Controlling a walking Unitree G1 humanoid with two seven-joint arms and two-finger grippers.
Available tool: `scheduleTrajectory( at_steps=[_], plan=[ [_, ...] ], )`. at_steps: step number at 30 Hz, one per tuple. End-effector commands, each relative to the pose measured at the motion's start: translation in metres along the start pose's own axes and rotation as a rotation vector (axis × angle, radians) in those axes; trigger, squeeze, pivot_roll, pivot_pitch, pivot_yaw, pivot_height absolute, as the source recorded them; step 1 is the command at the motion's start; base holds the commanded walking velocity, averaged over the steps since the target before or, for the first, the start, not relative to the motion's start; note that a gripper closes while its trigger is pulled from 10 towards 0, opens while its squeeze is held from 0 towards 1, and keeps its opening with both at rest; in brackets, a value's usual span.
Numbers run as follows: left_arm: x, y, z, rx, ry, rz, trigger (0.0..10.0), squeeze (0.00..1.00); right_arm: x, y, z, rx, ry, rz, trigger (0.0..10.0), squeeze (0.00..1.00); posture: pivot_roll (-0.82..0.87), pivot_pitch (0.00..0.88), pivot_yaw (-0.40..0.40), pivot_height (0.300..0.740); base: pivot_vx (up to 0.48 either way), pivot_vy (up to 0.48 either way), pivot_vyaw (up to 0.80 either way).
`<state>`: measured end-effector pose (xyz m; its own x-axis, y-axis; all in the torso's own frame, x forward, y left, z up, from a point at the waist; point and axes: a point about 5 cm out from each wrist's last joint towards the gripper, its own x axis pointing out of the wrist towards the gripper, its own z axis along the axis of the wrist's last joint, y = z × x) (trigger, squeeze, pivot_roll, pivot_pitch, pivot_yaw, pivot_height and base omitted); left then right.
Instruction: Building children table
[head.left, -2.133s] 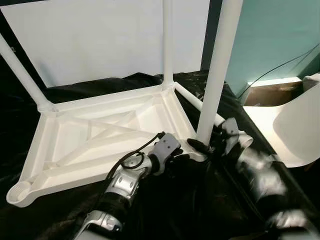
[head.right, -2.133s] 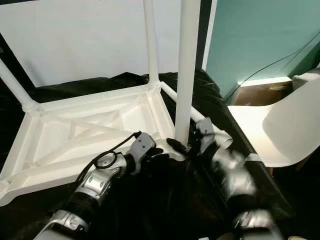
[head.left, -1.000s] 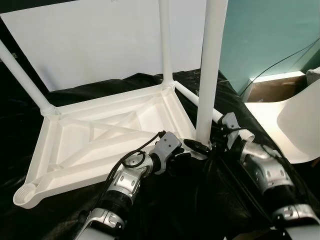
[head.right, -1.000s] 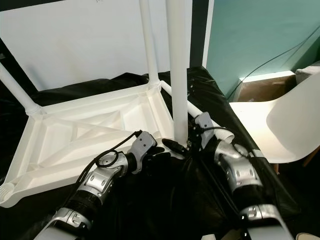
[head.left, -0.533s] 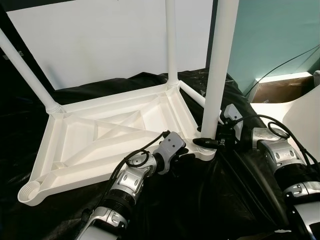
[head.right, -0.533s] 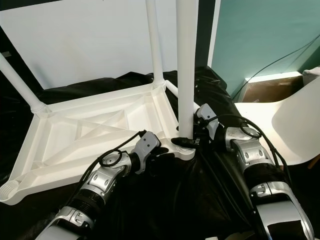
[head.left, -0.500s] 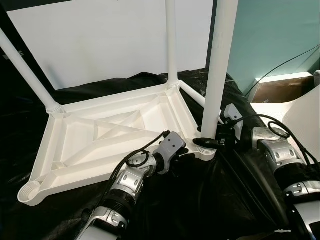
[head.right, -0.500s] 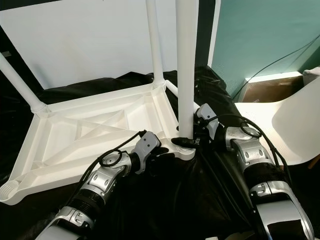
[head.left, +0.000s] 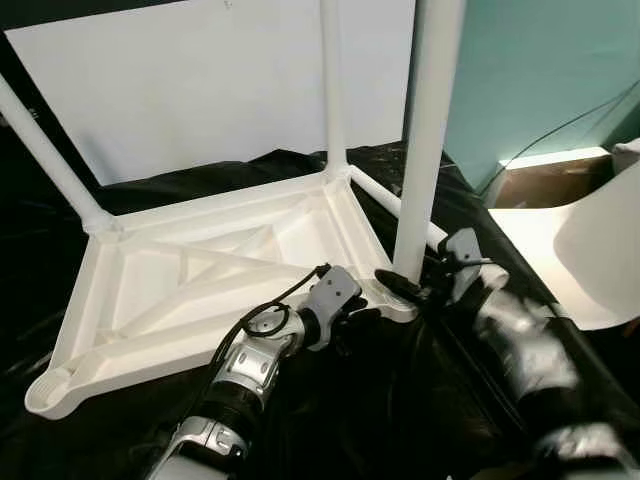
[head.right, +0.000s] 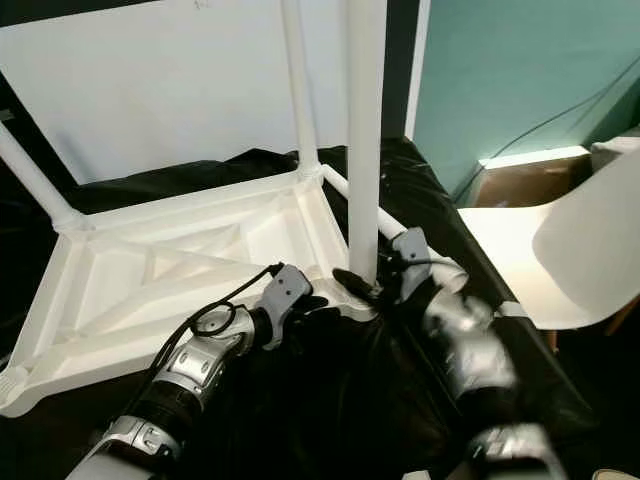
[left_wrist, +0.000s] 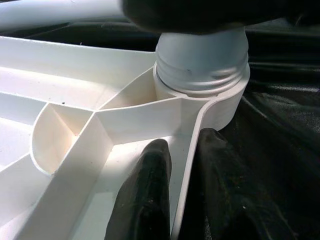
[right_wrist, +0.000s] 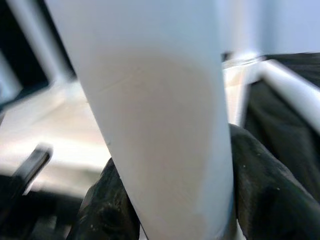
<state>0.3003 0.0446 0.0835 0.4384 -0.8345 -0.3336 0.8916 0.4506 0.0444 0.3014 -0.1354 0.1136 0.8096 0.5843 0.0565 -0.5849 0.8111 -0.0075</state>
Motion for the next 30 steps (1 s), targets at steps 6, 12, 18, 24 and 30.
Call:
scheduleTrajectory(
  at_steps=[6,12,18,24,30],
  plan=[
    [0.008,-0.021,-0.04,-0.103,0.168,-0.04,10.0,0.0,0.025,0.017,0.006,0.111,-0.1,-0.124,0.0,0.0,0.02,0.0,0.058,0.74,0.0,0.0,0.0],
    [0.006,-0.022,-0.041,-0.105,0.167,-0.036,10.0,0.0,0.031,0.021,0.01,0.084,-0.128,-0.203,0.0,0.0,0.04,0.0,0.051,0.74,0.0,0.0,0.0],
    [0.003,-0.023,-0.046,-0.118,0.172,-0.025,10.0,0.0,0.034,0.036,0.01,0.081,-0.083,-0.097,10.0,1.0,0.05,0.0,0.043,0.74,0.0,0.0,0.0],
    [0.004,-0.023,-0.045,-0.122,0.169,-0.022,10.0,0.0,0.027,0.038,0.012,0.02,-0.007,0.287,10.0,0.0,0.05,0.0,0.041,0.74,0.0,0.0,0.0],
    [0.005,-0.022,-0.044,-0.116,0.17,-0.023,10.0,0.0,0.019,0.004,0.018,-0.081,0.09,0.429,10.0,0.0,0.04,0.0,0.043,0.74,0.0,0.0,0.0]
  ],
)
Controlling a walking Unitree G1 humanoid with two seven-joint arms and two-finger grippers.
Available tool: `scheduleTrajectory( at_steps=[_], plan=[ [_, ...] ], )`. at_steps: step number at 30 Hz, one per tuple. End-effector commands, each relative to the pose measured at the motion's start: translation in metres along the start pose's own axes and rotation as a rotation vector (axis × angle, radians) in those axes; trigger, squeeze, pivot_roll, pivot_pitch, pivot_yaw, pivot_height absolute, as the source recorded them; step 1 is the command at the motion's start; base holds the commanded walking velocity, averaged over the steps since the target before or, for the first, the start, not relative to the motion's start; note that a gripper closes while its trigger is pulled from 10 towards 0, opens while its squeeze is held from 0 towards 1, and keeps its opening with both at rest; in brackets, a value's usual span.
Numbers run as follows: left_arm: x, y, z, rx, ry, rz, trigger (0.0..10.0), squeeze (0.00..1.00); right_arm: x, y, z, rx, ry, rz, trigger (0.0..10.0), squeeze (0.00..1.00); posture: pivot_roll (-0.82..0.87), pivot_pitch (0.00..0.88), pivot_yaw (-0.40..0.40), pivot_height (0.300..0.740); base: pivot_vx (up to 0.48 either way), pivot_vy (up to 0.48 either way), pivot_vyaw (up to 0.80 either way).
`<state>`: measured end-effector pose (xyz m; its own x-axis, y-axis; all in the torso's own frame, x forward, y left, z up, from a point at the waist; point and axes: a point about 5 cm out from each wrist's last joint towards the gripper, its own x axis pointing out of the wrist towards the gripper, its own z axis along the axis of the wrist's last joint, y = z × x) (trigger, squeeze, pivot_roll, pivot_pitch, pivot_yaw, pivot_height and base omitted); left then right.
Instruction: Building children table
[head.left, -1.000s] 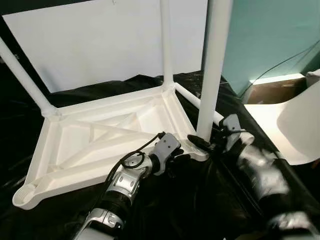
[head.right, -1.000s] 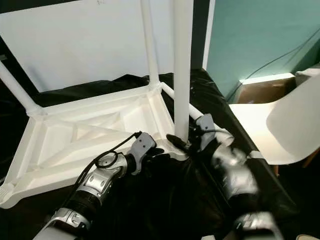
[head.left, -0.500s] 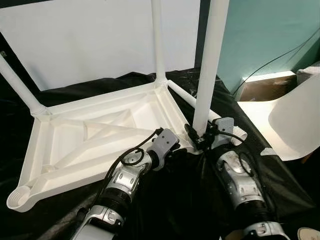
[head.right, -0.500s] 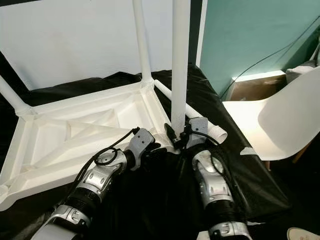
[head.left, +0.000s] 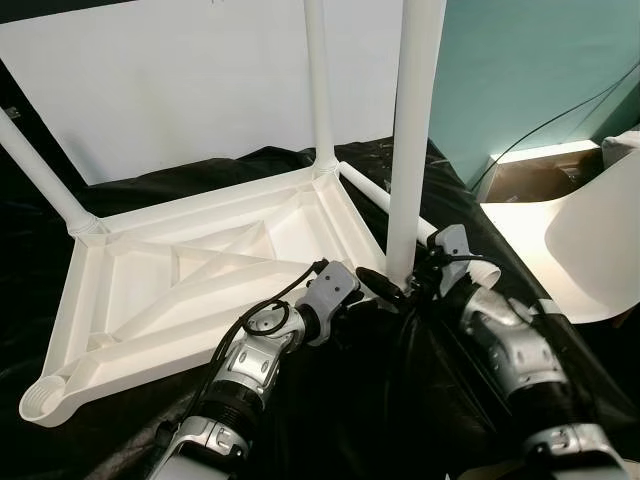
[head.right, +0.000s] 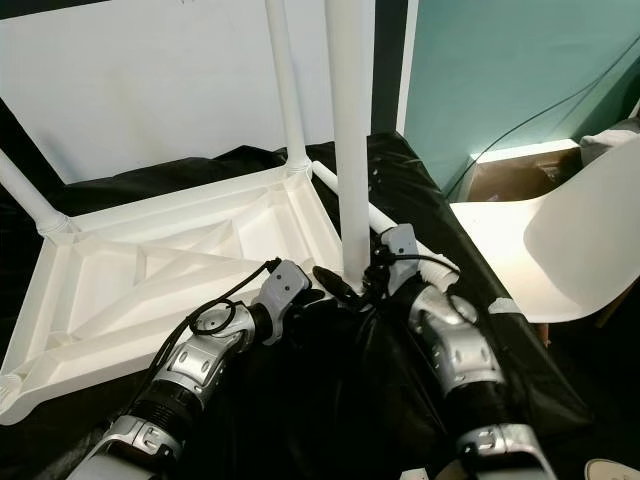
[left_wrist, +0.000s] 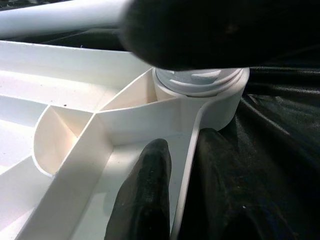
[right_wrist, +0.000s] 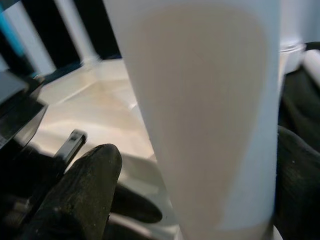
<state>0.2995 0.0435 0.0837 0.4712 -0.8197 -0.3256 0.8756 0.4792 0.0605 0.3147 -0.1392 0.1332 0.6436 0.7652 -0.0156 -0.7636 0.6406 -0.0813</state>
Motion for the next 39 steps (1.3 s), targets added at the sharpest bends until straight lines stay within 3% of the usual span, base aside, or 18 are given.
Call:
scheduleTrajectory(
  at_steps=[1,3,8,9,10,18,22,28,30,32,35,39],
  plan=[
    [0.004,-0.022,-0.044,-0.117,0.179,-0.059,10.0,0.0,0.013,0.013,0.001,-0.015,0.024,0.18,10.0,0.0,0.04,0.0,0.043,0.74,0.0,0.0,0.0],
    [0.005,-0.021,-0.043,-0.11,0.18,-0.058,10.0,0.0,0.006,-0.004,0.002,-0.072,0.09,0.202,10.0,0.0,0.04,0.0,0.042,0.74,0.0,0.0,0.0],
    [0.005,-0.022,-0.043,-0.102,0.183,-0.06,10.0,0.0,0.0,-0.02,0.001,-0.149,0.171,0.226,10.0,0.0,0.04,0.0,0.042,0.74,0.0,0.0,0.0],
    [0.005,-0.022,-0.043,-0.103,0.183,-0.06,10.0,0.0,-0.001,-0.023,0.001,-0.164,0.199,0.246,9.5,0.0,0.04,0.0,0.042,0.74,0.0,0.0,0.0],
    [0.005,-0.022,-0.043,-0.103,0.183,-0.06,10.0,0.0,-0.004,-0.026,0.001,-0.176,0.231,0.278,0.0,0.0,0.05,0.0,0.041,0.74,0.0,0.0,0.0],
    [0.003,-0.021,-0.044,-0.105,0.184,-0.055,10.0,0.0,-0.014,-0.036,0.001,-0.186,0.342,0.406,0.0,0.0,0.05,0.0,0.043,0.74,0.0,0.0,0.0],
    [0.003,-0.021,-0.044,-0.104,0.185,-0.055,10.0,0.0,-0.013,-0.037,0.001,-0.189,0.343,0.411,0.0,0.0,0.05,0.0,0.043,0.74,0.0,0.0,0.0],
    [0.004,-0.023,-0.043,-0.099,0.186,-0.066,10.0,0.0,-0.012,-0.026,-0.008,-0.136,0.3,0.387,0.0,0.0,0.03,0.0,0.054,0.74,0.0,0.0,0.0],
    [0.005,-0.023,-0.042,-0.097,0.186,-0.068,10.0,0.0,0.0,-0.004,-0.015,-0.078,0.174,0.299,0.0,0.0,0.03,0.0,0.051,0.74,0.0,0.0,0.0],
    [0.005,-0.023,-0.042,-0.097,0.186,-0.068,10.0,0.0,0.0,-0.004,-0.015,-0.078,0.174,0.299,0.0,0.0,0.03,0.0,0.051,0.74,0.0,0.0,0.0],
    [0.006,-0.023,-0.042,-0.098,0.182,-0.068,10.0,0.0,0.02,0.023,-0.015,0.0,-0.049,0.036,0.0,0.0,0.03,0.0,0.044,0.74,0.0,0.0,0.0],
    [0.007,-0.024,-0.042,-0.101,0.181,-0.067,10.0,0.0,0.028,0.03,-0.009,0.06,-0.149,-0.099,0.0,0.0,0.04,0.0,0.044,0.74,0.0,0.0,0.0]
  ],
)
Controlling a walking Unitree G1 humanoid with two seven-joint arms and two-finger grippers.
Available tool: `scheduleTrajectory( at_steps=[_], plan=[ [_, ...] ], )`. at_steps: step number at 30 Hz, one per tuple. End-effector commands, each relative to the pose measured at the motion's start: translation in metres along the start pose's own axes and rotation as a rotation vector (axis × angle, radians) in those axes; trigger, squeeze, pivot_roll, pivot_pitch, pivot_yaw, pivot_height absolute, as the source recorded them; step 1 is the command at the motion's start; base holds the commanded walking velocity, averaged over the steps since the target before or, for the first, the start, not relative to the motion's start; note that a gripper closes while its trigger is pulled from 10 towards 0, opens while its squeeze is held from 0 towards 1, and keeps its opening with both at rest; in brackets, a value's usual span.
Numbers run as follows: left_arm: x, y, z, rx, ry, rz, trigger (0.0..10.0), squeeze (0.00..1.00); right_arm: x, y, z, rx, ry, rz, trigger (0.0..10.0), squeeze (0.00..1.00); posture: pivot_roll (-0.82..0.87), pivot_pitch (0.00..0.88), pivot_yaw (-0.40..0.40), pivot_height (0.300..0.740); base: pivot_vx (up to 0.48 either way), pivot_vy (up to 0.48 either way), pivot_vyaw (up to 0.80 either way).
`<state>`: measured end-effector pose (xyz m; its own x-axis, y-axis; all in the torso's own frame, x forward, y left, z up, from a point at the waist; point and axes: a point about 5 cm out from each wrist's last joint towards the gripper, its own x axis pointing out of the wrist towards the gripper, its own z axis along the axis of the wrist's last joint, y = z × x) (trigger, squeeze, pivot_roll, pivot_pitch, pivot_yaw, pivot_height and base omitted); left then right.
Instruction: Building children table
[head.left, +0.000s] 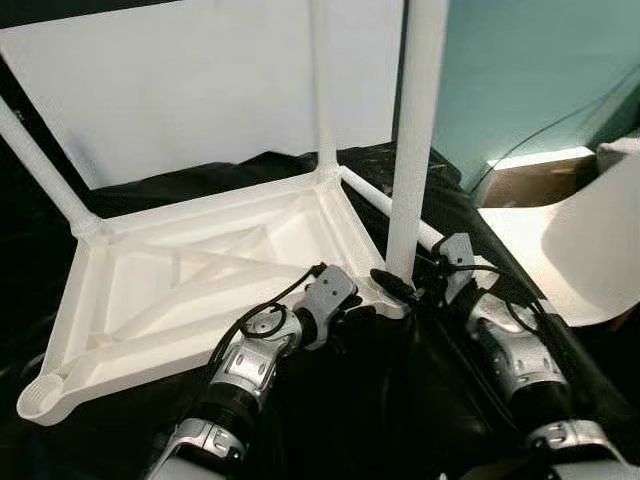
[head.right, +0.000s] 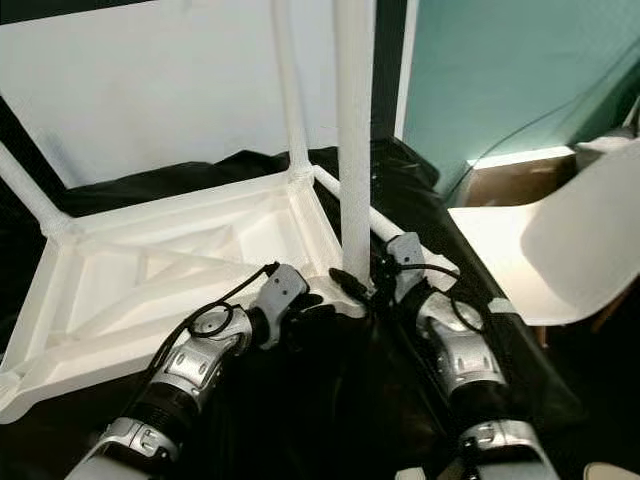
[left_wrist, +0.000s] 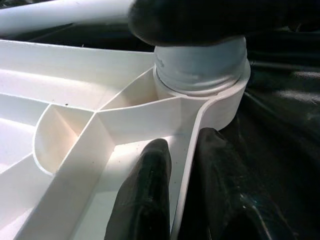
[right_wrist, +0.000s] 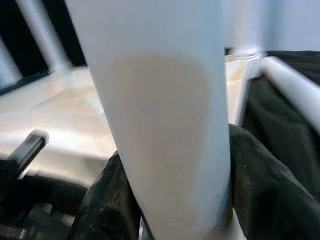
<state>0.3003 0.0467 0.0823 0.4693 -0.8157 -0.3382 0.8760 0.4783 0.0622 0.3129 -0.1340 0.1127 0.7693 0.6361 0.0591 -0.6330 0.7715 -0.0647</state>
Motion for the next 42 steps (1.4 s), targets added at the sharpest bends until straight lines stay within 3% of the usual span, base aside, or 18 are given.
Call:
scheduleTrajectory(
  at_steps=[1,9,10,11,12,13,14,15,20,21,25,28,30,36,37,40,41,42],
  plan=[
    [0.009,-0.027,-0.04,-0.104,0.167,-0.067,10.0,0.0,0.023,0.031,0.01,0.077,-0.105,0.06,0.0,0.0,0.04,0.0,0.044,0.74,0.0,0.0,0.0],
    [0.009,-0.029,-0.041,-0.107,0.167,-0.069,10.0,0.0,0.025,0.04,0.01,0.092,-0.13,-0.012,0.0,0.0,0.04,0.0,0.037,0.74,0.0,0.0,0.0],
    [0.009,-0.029,-0.042,-0.11,0.166,-0.068,10.0,0.0,0.025,0.041,0.009,0.089,-0.118,-0.031,3.9,0.0,0.04,0.0,0.034,0.74,0.0,0.0,0.0],
    [0.009,-0.029,-0.042,-0.11,0.166,-0.068,10.0,0.0,0.025,0.041,0.009,0.089,-0.118,-0.031,3.9,0.0,0.04,0.0,0.034,0.74,0.0,0.0,0.0],
    [0.008,-0.029,-0.042,-0.114,0.166,-0.066,10.0,0.0,0.025,0.042,0.009,0.086,-0.106,-0.04,6.9,0.0,0.04,0.0,0.034,0.74,0.0,0.0,0.0],
    [0.008,-0.029,-0.043,-0.116,0.167,-0.062,10.0,0.0,0.025,0.043,0.008,0.09,-0.09,-0.045,10.0,0.1,0.05,0.0,0.031,0.74,0.0,0.0,0.0],
    [0.008,-0.029,-0.043,-0.116,0.167,-0.062,10.0,0.0,0.025,0.043,0.008,0.09,-0.09,-0.045,10.0,0.1,0.05,0.0,0.031,0.74,0.0,0.0,0.0],
    [0.007,-0.029,-0.044,-0.118,0.169,-0.06,10.0,0.0,0.025,0.044,0.007,0.105,-0.076,-0.027,10.0,1.0,0.05,0.0,0.031,0.74,0.0,0.0,0.0],
    [0.008,-0.028,-0.044,-0.119,0.17,-0.059,10.0,0.0,0.026,0.046,0.009,0.109,-0.045,0.091,10.0,1.0,0.04,0.0,0.03,0.74,0.0,0.0,0.0],
    [0.008,-0.028,-0.043,-0.117,0.169,-0.058,10.0,0.0,0.023,0.044,0.011,0.086,-0.035,0.165,10.0,0.0,0.04,0.0,0.028,0.74,0.0,0.0,0.0],
    [0.009,-0.027,-0.042,-0.116,0.167,-0.057,10.0,0.0,0.02,0.041,0.012,0.052,-0.022,0.237,10.0,0.0,0.04,0.0,0.028,0.74,0.0,0.0,0.0],
    [0.009,-0.026,-0.041,-0.113,0.163,-0.054,10.0,0.0,0.01,0.017,0.017,-0.077,0.075,0.437,10.0,0.0,0.05,0.0,0.027,0.74,0.0,0.0,0.0],
    [0.008,-0.026,-0.042,-0.113,0.165,-0.053,10.0,0.0,0.006,0.006,0.019,-0.147,0.133,0.502,10.0,0.0,0.05,0.0,0.027,0.74,0.0,0.0,0.0],
    [0.006,-0.025,-0.044,-0.115,0.17,-0.045,10.0,0.0,0.008,-0.017,0.025,-0.265,0.226,0.546,10.0,0.0,0.06,0.0,0.028,0.74,0.0,0.0,0.0],
    [0.006,-0.025,-0.044,-0.114,0.17,-0.044,10.0,0.0,0.009,-0.02,0.026,-0.269,0.241,0.566,5.5,0.0,0.06,0.0,0.029,0.74,0.0,0.0,0.0],
    [0.006,-0.025,-0.044,-0.113,0.17,-0.043,10.0,0.0,0.009,-0.022,0.027,-0.271,0.251,0.581,5.5,0.0,0.06,0.0,0.03,0.74,0.0,0.0,0.0],
    [0.005,-0.025,-0.043,-0.112,0.17,-0.042,10.0,0.0,0.008,-0.024,0.027,-0.266,0.269,0.596,0.0,0.0,0.06,0.0,0.03,0.74,0.0,0.0,0.0],
    [0.005,-0.024,-0.043,-0.111,0.17,-0.041,10.0,0.0,0.007,-0.027,0.027,-0.256,0.288,0.614,0.0,0.0,0.06,0.0,0.031,0.74,0.0,0.0,0.0]
  ],
)
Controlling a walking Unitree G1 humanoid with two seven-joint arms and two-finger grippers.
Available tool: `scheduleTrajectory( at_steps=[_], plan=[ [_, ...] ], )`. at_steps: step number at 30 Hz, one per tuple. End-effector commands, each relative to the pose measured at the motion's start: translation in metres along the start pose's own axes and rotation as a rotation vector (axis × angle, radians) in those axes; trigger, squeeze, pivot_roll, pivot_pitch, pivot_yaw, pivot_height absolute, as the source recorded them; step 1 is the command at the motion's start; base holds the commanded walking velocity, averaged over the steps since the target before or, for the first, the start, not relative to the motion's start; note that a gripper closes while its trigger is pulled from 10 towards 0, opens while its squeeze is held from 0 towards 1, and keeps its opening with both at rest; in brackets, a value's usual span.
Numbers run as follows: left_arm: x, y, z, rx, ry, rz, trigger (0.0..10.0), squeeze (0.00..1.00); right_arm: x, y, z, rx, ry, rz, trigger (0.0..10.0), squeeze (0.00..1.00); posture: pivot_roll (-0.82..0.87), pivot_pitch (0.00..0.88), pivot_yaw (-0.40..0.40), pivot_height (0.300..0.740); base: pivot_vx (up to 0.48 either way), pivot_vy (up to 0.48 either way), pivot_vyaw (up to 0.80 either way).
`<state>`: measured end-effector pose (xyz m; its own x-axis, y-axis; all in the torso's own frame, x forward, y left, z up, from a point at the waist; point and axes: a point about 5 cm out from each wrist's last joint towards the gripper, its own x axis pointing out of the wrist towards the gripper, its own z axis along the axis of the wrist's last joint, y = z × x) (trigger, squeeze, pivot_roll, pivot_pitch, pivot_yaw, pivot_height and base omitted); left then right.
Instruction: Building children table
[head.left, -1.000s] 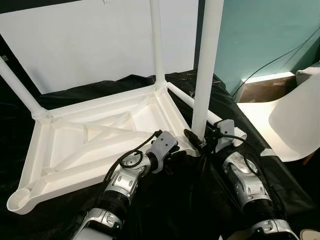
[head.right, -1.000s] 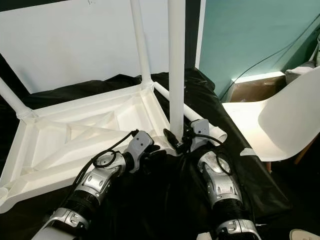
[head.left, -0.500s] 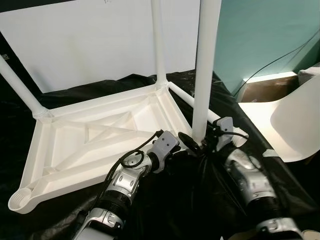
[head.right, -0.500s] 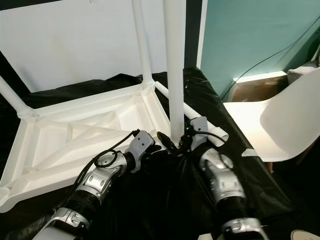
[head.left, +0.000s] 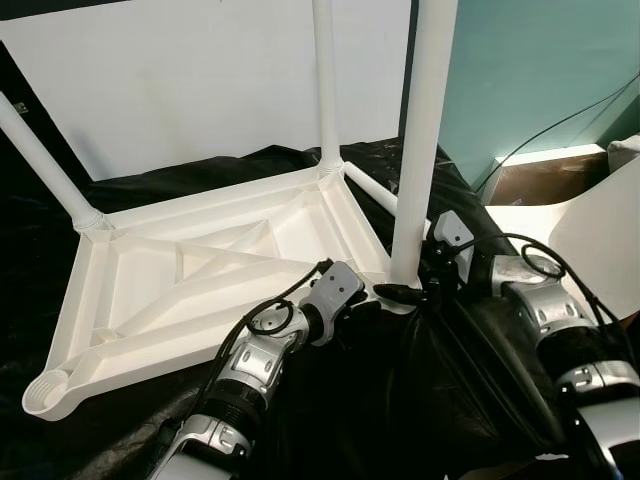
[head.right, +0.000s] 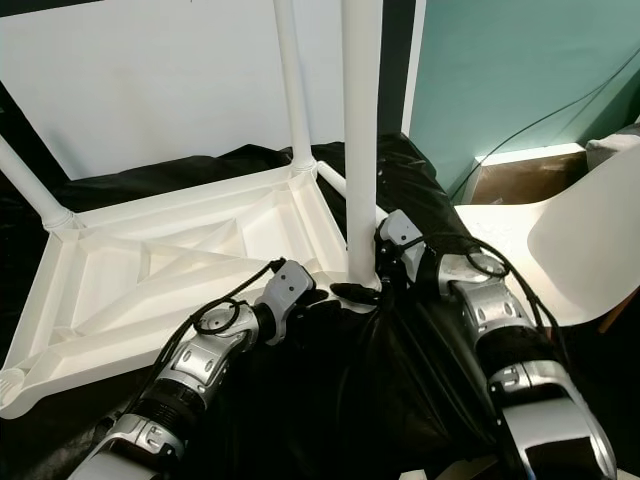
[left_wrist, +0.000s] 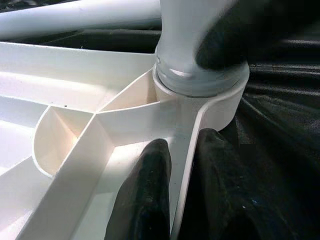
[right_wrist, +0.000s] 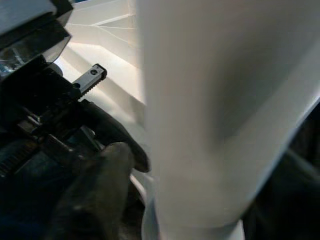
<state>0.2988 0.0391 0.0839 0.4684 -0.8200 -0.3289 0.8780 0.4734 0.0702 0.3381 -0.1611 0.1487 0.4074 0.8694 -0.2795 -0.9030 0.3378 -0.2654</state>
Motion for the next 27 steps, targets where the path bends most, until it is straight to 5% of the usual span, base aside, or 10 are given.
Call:
scheduleTrajectory(
  at_steps=[1,10,17,20,27],
  plan=[
    [0.0,-0.02,-0.047,-0.121,0.179,-0.039,10.0,0.0,0.01,0.01,-0.001,-0.008,0.017,0.123,0.0,0.0,0.06,0.0,0.031,0.74,0.0,0.0,0.0],
    [-0.001,-0.02,-0.048,-0.117,0.183,-0.043,10.0,0.0,0.011,0.014,-0.007,0.06,-0.001,0.118,0.0,0.0,0.05,0.0,0.037,0.74,0.0,0.0,0.0],
    [0.002,-0.022,-0.046,-0.116,0.18,-0.052,10.0,0.0,0.052,0.05,0.0,0.224,-0.257,-0.198,0.0,0.0,0.04,0.0,0.041,0.74,0.0,0.0,0.0],
    [0.002,-0.023,-0.046,-0.117,0.18,-0.055,10.0,0.0,0.059,0.051,0.009,0.272,-0.353,-0.335,0.0,0.0,0.04,0.0,0.041,0.74,0.0,0.0,0.0],
    [0.003,-0.024,-0.046,-0.114,0.183,-0.063,10.0,0.0,0.076,0.053,0.019,0.318,-0.408,-0.43,0.0,0.0,0.04,0.0,0.044,0.74,0.0,0.0,0.0]
  ],
)
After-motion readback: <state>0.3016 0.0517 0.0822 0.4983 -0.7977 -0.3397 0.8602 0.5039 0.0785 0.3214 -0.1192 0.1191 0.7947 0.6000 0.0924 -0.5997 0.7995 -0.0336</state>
